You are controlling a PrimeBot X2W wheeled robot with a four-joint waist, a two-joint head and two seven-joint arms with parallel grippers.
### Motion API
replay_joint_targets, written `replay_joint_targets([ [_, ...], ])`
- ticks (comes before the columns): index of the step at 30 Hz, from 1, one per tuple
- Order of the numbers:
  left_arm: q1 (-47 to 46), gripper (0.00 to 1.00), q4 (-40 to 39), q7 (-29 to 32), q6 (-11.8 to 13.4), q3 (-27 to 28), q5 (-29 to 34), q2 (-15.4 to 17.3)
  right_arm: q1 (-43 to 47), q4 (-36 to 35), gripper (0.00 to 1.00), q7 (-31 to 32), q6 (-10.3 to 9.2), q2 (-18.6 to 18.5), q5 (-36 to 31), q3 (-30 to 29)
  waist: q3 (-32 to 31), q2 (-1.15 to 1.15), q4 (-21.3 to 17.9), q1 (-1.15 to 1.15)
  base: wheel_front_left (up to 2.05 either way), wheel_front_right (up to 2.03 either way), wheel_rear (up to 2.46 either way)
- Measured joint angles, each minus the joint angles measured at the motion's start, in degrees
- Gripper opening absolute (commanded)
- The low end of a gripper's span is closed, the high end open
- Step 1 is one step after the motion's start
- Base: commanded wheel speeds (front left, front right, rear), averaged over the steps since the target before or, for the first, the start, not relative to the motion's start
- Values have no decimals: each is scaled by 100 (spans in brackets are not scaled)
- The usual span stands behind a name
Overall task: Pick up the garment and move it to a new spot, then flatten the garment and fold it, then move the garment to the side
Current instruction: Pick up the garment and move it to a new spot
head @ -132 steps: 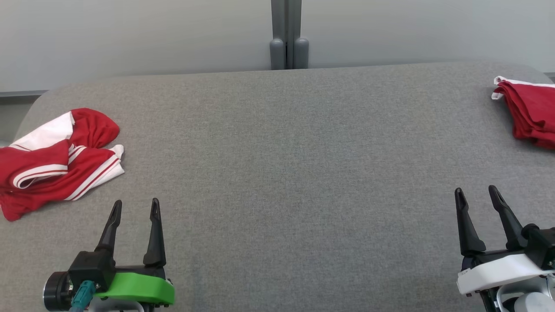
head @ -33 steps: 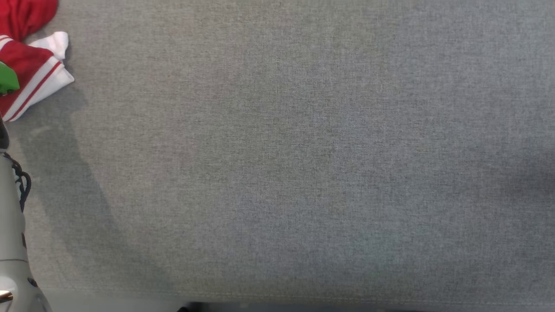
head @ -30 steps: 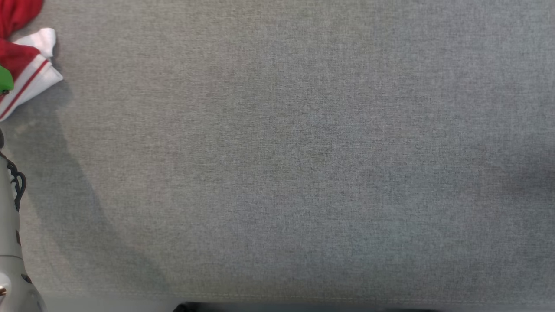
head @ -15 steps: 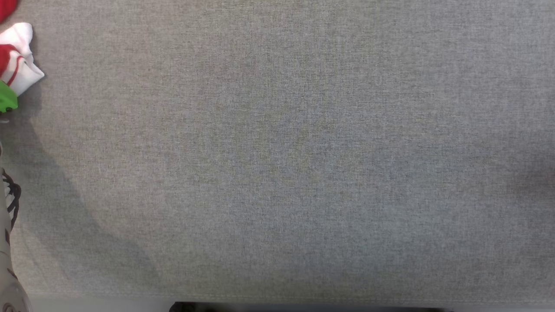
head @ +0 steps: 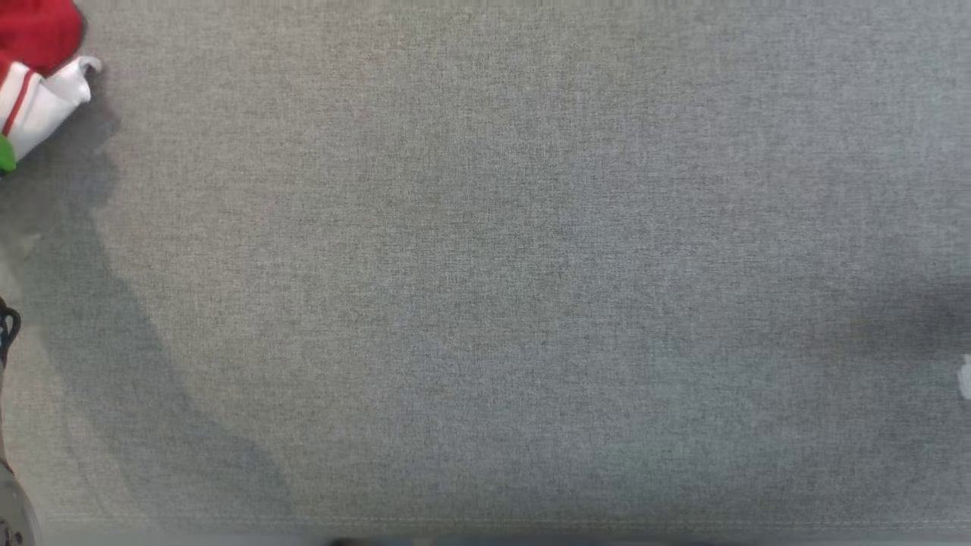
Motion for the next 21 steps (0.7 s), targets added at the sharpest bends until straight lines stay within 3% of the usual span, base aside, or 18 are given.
replay_joint_targets([
  [12, -672, 0, -1062, -149, -45, -642, 356, -46, -182, 809, 100, -408, 0, 504, -8, 579, -817, 0, -303, -1, 0, 0, 0],
  [21, -1126, 0, -2395, 449, -67, -1277, 409, -443, -408, 1285, 100, -578, 0, 896, -15, 959, -1230, 0, -963, -1, 0, 0, 0],
])
